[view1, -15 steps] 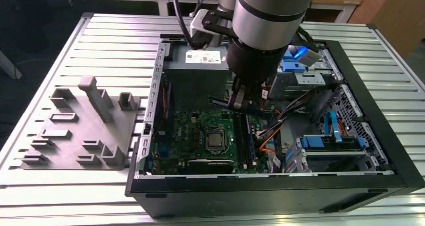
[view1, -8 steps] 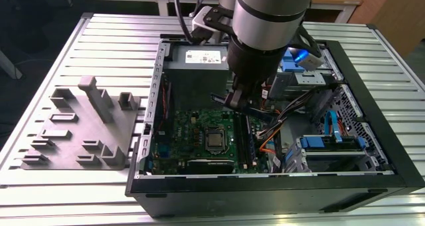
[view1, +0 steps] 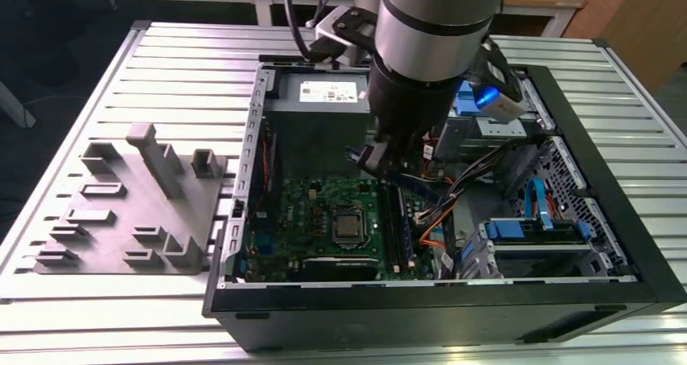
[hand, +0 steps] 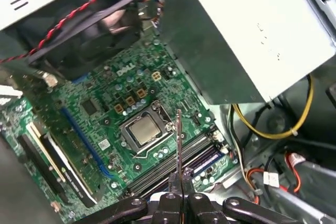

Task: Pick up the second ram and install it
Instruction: 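Insert the second ram into the second slot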

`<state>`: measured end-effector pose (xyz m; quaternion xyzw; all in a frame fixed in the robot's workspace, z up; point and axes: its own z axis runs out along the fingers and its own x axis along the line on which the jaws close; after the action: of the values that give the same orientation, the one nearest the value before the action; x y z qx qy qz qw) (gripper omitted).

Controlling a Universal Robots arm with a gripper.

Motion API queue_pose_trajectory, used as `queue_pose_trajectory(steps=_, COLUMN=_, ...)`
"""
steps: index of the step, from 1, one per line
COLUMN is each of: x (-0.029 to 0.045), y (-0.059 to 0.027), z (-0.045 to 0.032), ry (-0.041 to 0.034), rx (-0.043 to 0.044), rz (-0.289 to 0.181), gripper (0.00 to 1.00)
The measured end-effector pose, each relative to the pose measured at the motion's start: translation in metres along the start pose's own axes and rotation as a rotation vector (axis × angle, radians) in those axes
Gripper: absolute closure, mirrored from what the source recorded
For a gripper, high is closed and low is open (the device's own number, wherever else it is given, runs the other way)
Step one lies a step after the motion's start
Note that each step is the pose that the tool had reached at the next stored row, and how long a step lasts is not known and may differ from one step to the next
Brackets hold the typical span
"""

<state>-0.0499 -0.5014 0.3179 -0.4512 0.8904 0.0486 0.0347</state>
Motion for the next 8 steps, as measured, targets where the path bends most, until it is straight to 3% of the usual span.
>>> queue_pose_trajectory(steps=8, x=0.0000, y=0.0000, z=0.0003, ry=-0.0072, rx=0.0139, rz=0.130, gripper=0.92)
